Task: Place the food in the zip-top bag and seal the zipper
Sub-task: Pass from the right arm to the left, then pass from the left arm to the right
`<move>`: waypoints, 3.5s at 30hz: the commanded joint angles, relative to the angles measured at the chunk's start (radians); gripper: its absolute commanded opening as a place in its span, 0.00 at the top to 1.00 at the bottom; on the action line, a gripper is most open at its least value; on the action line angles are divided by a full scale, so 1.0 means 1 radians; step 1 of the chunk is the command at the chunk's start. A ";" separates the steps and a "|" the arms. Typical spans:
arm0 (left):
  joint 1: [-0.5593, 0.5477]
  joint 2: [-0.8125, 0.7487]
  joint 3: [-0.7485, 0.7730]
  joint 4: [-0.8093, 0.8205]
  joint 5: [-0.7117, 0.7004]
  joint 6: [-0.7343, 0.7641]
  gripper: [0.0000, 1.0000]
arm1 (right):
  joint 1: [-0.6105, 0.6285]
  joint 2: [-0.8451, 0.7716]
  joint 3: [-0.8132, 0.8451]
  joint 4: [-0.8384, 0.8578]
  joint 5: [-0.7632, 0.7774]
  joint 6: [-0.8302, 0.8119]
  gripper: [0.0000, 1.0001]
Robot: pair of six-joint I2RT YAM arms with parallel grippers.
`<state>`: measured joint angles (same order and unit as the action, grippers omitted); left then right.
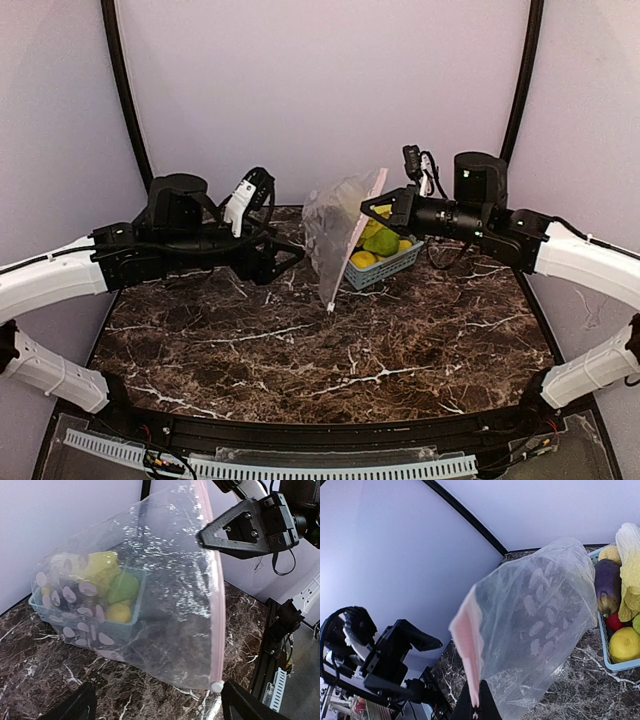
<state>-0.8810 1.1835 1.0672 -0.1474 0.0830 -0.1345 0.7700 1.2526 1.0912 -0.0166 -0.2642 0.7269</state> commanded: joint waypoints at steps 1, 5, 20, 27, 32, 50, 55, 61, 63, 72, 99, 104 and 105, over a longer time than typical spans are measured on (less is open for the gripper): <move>-0.064 0.050 0.051 0.070 0.000 -0.097 0.12 | 0.075 0.054 0.076 0.047 0.252 0.138 1.00; -0.102 0.091 0.053 0.088 -0.031 -0.132 0.09 | 0.128 0.113 0.148 0.008 0.382 0.169 1.00; -0.128 0.158 0.070 -0.034 -0.299 -0.100 0.50 | 0.178 0.207 0.255 -0.039 0.458 0.167 1.00; -0.128 0.176 0.090 -0.063 -0.302 -0.071 0.84 | 0.178 0.214 0.248 -0.042 0.465 0.162 1.00; -0.129 0.179 0.100 -0.073 -0.288 -0.050 0.97 | 0.178 0.215 0.241 -0.039 0.461 0.160 1.00; 0.017 0.099 0.280 -0.486 0.100 0.141 0.99 | 0.013 -0.044 0.141 -0.142 0.296 -0.236 0.19; 0.021 0.168 0.352 -0.654 0.176 0.245 0.99 | -0.003 -0.032 0.248 -0.323 0.136 -0.454 0.06; 0.022 0.130 0.330 -0.689 0.293 0.310 0.99 | 0.010 0.005 0.328 -0.484 -0.074 -0.636 0.01; 0.021 0.119 0.344 -0.713 0.327 0.321 0.99 | 0.027 0.004 0.344 -0.514 -0.125 -0.700 0.01; 0.021 0.166 0.461 -0.880 0.415 0.382 0.99 | 0.115 0.123 0.569 -0.762 -0.134 -0.903 0.01; 0.021 0.223 0.527 -0.914 0.459 0.418 0.99 | 0.201 0.309 0.634 -0.896 -0.245 -0.988 0.20; 0.020 0.214 0.525 -0.910 0.460 0.415 0.99 | 0.201 0.310 0.614 -0.881 -0.251 -0.988 0.27; 0.020 0.214 0.525 -0.909 0.461 0.416 0.99 | 0.201 0.310 0.611 -0.880 -0.247 -0.988 0.28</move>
<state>-0.8574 1.4212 1.5703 -1.0489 0.5247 0.2695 0.9615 1.5558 1.7180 -0.9180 -0.5022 -0.2569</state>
